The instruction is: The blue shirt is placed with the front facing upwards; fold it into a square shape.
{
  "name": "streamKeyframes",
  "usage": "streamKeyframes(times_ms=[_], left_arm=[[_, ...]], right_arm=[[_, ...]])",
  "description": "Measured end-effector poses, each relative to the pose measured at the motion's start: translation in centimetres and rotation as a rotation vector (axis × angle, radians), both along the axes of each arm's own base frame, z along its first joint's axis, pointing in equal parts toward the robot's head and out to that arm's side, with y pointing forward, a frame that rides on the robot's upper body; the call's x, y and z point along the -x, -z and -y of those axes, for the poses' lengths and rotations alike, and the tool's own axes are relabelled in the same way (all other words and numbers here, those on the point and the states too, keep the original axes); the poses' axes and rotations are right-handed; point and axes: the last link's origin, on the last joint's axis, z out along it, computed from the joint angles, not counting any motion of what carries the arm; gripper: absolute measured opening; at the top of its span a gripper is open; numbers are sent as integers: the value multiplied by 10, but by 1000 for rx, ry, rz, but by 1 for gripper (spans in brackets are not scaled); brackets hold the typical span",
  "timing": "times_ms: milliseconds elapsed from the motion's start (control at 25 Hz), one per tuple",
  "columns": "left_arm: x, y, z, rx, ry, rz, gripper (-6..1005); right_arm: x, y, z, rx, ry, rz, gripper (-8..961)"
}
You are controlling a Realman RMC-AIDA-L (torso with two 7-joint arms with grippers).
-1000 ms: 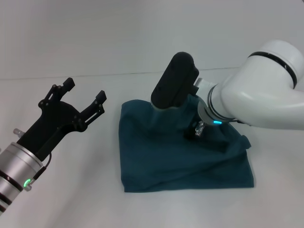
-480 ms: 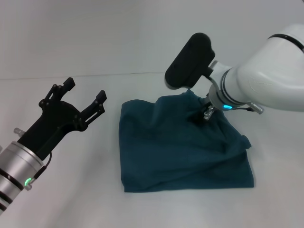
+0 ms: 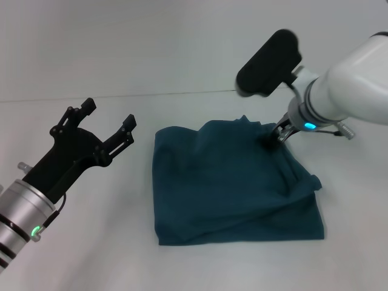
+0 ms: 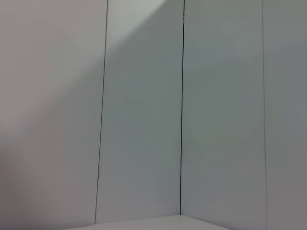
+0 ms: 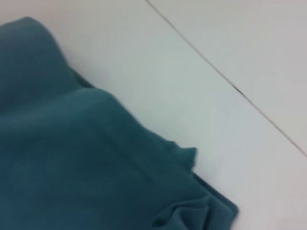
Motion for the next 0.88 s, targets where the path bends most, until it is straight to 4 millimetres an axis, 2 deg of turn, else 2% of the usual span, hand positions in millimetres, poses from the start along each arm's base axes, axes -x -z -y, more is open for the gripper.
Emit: streamKeyframes(times_ms=[480,640,880], left_arm=[[-2,1,0,6,13,-5,918],[-2,1,1,6,17,-4,918],[-2,-1,0,-2,19,-3,918]], right_arm=[[-16,-43,-16,-122,63,-78,790],[-3,-59,-14,-159,41,-165,790],[25,-57,-4,-122,-18,-309,789]])
